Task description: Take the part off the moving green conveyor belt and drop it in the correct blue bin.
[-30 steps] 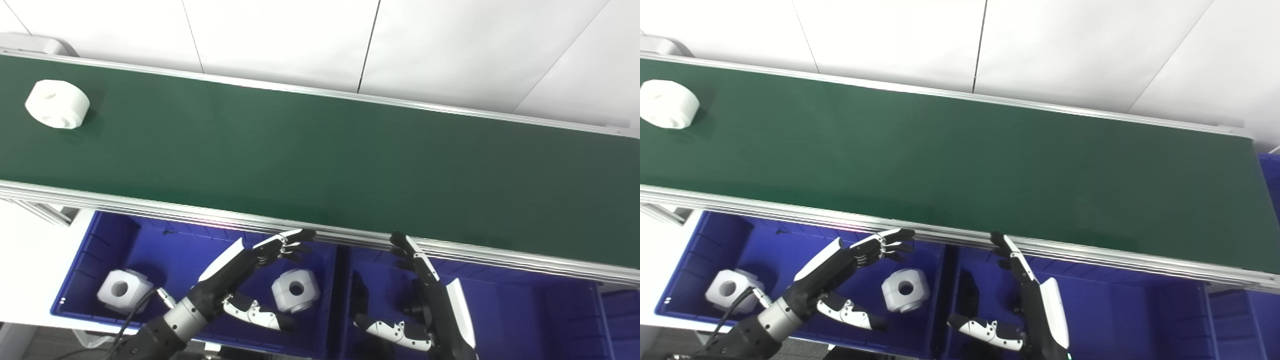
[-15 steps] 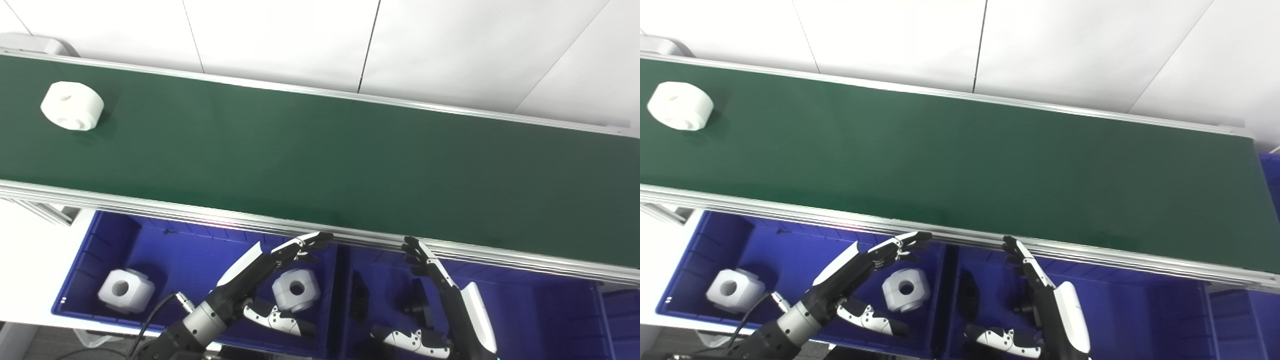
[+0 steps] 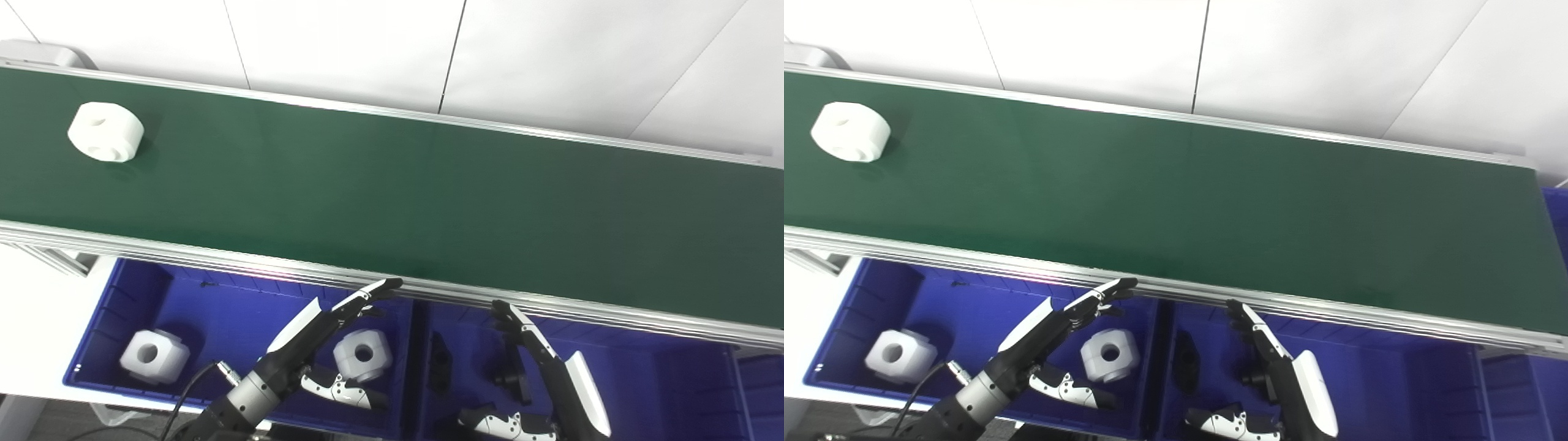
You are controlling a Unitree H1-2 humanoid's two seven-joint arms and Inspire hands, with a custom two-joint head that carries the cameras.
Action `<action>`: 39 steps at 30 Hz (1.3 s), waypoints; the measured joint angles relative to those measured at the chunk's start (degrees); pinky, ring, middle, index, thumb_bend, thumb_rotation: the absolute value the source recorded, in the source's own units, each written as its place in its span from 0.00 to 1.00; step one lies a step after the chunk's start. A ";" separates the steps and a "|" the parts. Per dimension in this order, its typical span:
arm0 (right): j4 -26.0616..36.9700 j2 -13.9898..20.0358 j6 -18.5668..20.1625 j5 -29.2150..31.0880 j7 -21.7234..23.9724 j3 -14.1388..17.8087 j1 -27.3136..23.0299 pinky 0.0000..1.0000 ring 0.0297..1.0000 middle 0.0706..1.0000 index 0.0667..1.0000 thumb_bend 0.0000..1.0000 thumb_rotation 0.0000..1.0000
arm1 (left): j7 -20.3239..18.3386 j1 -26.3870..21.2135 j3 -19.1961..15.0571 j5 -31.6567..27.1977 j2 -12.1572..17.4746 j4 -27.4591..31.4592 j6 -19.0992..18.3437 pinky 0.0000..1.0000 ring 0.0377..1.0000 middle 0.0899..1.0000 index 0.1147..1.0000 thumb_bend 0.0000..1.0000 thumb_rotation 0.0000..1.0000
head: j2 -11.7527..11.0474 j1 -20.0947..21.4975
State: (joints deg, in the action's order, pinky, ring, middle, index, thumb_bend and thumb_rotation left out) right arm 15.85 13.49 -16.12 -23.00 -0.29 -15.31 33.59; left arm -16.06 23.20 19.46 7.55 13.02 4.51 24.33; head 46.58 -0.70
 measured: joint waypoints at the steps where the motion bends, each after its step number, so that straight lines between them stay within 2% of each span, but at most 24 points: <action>1: -0.46 -0.08 -0.13 0.00 -0.03 -0.01 0.00 0.76 0.81 0.84 0.89 0.85 0.34 | 0.26 0.04 0.02 -0.03 -0.01 -0.28 0.05 0.84 0.92 0.95 0.91 0.79 0.26 | -0.52 -0.61; 2: -0.79 -0.18 -0.35 -0.02 -0.12 -0.01 -0.01 0.75 0.80 0.83 0.89 0.85 0.34 | 0.56 0.06 0.08 -0.04 0.00 -0.53 0.06 0.84 0.92 0.95 0.90 0.78 0.26 | -3.05 -3.40; 3: -1.40 -0.33 -1.06 -0.06 -0.44 0.00 -0.08 0.74 0.79 0.83 0.89 0.85 0.34 | 1.05 0.10 0.18 -0.04 0.01 -0.83 0.06 0.84 0.92 0.94 0.90 0.78 0.26 | -3.51 -3.69; 4: -2.09 -0.50 -1.74 -0.07 -0.70 0.00 -0.17 0.74 0.79 0.83 0.88 0.85 0.34 | 1.39 0.15 0.27 -0.01 0.03 -1.11 0.07 0.84 0.91 0.94 0.90 0.78 0.26 | -5.26 -5.08; 6: -4.38 -1.01 -3.57 -0.11 -1.36 -0.01 -0.53 0.74 0.79 0.82 0.88 0.85 0.33 | 2.37 0.41 0.57 0.06 0.17 -1.29 0.07 0.83 0.89 0.92 0.88 0.78 0.25 | -5.80 -5.80; 8: -6.73 -1.46 -5.12 -0.12 -1.90 -0.01 -0.89 0.74 0.79 0.82 0.88 0.85 0.32 | 3.69 0.79 0.83 -0.17 0.30 -1.09 0.09 0.81 0.87 0.89 0.86 0.79 0.21 | -9.56 -9.91; 9: -7.83 -1.61 -5.82 -0.11 -2.01 0.00 -1.09 0.75 0.80 0.83 0.88 0.85 0.31 | 4.60 1.06 0.90 -0.45 0.29 -0.71 0.09 0.79 0.86 0.88 0.85 0.81 0.19 | -9.58 -9.93; 12: -8.69 -1.79 -5.95 -0.10 -2.09 0.10 -1.49 0.74 0.80 0.83 0.89 0.86 0.29 | 6.60 1.68 0.72 -1.47 0.26 2.55 0.16 0.75 0.83 0.85 0.81 0.81 0.21 | -12.29 -12.82; 13: -9.11 -1.92 -6.08 -0.07 -2.22 0.12 -1.79 0.74 0.81 0.83 0.90 0.86 0.30 | 6.84 1.59 0.56 -1.88 0.26 3.64 0.30 0.73 0.82 0.85 0.80 0.80 0.26 | -12.65 -13.09; 15: -9.92 -2.34 -6.17 -0.04 -2.28 0.14 -2.72 0.75 0.81 0.84 0.90 0.86 0.29 | 6.82 0.93 -0.26 -2.22 0.27 6.08 0.32 0.71 0.82 0.85 0.80 0.79 0.28 | -12.66 -13.10; 16: -10.03 -2.57 -6.17 -0.04 -2.30 0.13 -3.04 0.75 0.81 0.84 0.91 0.86 0.30 | 6.76 0.43 -0.77 -2.26 0.29 6.90 0.42 0.70 0.81 0.85 0.80 0.80 0.30 | -13.87 -13.53; 17: -10.06 -2.80 -6.17 -0.08 -2.32 0.12 -3.25 0.75 0.81 0.84 0.91 0.86 0.30 | 6.69 -0.49 -1.46 -2.37 0.29 7.42 0.48 0.69 0.80 0.85 0.80 0.80 0.31 | -13.89 -13.54; 20: -11.27 -3.33 -6.54 -0.16 -2.60 0.09 -3.58 0.75 0.81 0.83 0.91 0.86 0.29 | 6.61 -3.32 -3.41 -2.59 0.27 8.76 0.47 0.68 0.79 0.85 0.80 0.80 0.29 | -15.81 -12.92; 23: -13.69 -3.45 -6.92 -0.07 -2.71 0.00 -4.14 0.75 0.81 0.84 0.93 0.85 0.27 | 6.48 -5.93 -5.17 -3.73 0.22 9.94 -0.26 0.69 0.81 0.86 0.80 0.78 0.27 | -16.08 -13.53; 28: -15.56 -3.24 -7.34 0.78 -4.96 -1.43 -5.38 0.74 0.81 0.84 0.94 0.84 0.26 | 6.30 -8.06 -7.35 -4.37 -0.05 14.68 -3.98 0.70 0.82 0.88 0.84 0.75 0.34 | -17.14 -12.83; 31: -16.04 -3.13 -7.37 1.17 -5.25 -1.97 -6.44 0.75 0.81 0.83 0.94 0.84 0.27 | 6.48 -9.85 -9.37 -2.78 -0.19 15.07 -5.24 0.72 0.84 0.90 0.86 0.73 0.41 | -17.58 -12.66; 37: -17.24 -2.85 -7.49 3.09 -5.92 -2.13 -7.10 0.73 0.79 0.82 0.92 0.84 0.27 | 6.35 -14.18 -12.69 -0.41 0.05 16.55 -10.48 0.77 0.90 0.96 0.91 0.66 0.39 | -18.28 -13.01; 39: -17.97 -2.50 -7.50 3.51 -6.52 -2.50 -7.38 0.73 0.78 0.82 0.92 0.84 0.26 | 6.32 -15.80 -13.67 1.14 0.28 16.66 -12.34 0.81 0.92 0.98 0.92 0.63 0.35 | -18.72 -14.58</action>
State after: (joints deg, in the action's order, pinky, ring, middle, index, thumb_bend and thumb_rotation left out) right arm -2.12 10.98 -23.62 -19.49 -6.82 -17.81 26.20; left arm -9.75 7.41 5.78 8.69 13.30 21.17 11.99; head 27.86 -15.28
